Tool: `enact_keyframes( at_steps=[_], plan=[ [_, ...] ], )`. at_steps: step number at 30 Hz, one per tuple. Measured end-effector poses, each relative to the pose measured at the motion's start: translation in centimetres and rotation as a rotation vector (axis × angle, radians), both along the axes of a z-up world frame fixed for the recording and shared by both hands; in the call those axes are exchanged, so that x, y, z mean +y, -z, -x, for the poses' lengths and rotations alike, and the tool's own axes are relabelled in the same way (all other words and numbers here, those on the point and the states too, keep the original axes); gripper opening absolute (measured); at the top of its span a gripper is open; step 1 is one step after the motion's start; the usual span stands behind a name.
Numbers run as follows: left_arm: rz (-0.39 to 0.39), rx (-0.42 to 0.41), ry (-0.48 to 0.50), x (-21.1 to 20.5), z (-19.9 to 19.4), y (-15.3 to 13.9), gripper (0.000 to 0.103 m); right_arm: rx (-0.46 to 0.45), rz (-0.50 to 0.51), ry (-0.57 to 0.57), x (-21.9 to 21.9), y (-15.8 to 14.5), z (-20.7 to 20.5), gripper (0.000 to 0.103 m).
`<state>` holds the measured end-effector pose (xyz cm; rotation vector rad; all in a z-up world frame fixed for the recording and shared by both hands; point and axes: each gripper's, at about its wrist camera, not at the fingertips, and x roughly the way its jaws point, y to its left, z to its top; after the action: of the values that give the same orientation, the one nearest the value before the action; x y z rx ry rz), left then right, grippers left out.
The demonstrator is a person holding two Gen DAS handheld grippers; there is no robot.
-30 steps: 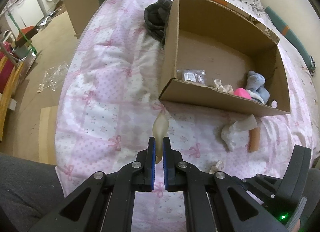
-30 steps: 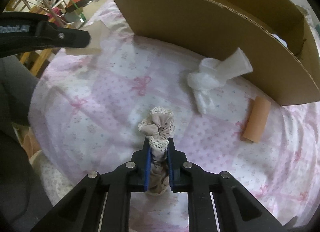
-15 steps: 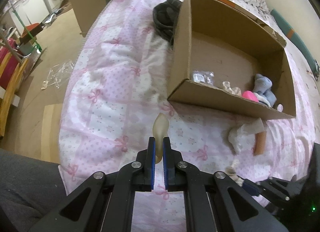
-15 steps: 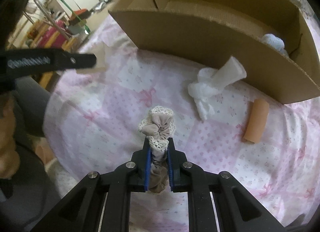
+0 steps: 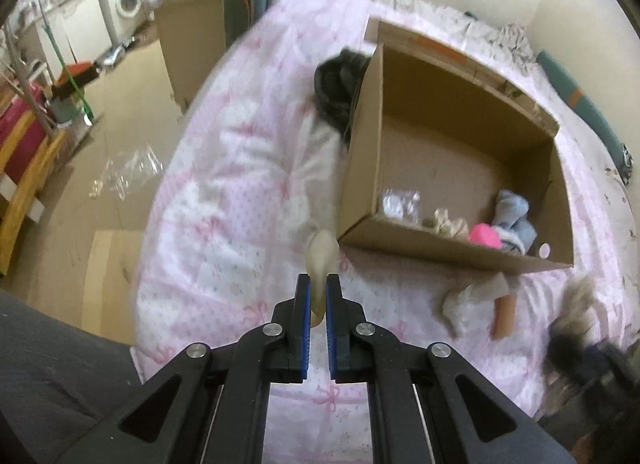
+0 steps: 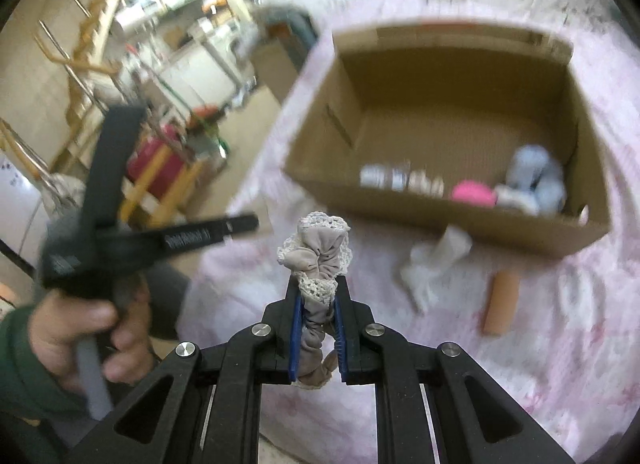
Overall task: Organize soft objects
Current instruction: 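Lift the scrunchie and tan pouch and carry both over the box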
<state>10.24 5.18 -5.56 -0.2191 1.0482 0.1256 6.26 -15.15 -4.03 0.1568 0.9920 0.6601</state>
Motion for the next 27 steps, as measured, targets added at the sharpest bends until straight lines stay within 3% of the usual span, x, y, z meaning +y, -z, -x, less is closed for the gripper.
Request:
enact_keyframes(
  at_steps=[5, 15, 27],
  plan=[
    [-0.009, -0.077, -0.026, 0.3, 0.7, -2.0, 0.006, -0.121, -0.095, 0.133, -3.5, -3.0, 0.1, 0.016],
    [0.017, -0.173, 0.004, 0.4, -1.5, -6.8, 0.006, -0.108, -0.196, 0.264, -7.2, -4.8, -3.3, 0.016],
    [-0.041, -0.207, 0.122, -2.4, -7.3, -8.0, 0.006, -0.125, -0.135, 0.302, -8.4, -5.2, -9.0, 0.016]
  ],
)
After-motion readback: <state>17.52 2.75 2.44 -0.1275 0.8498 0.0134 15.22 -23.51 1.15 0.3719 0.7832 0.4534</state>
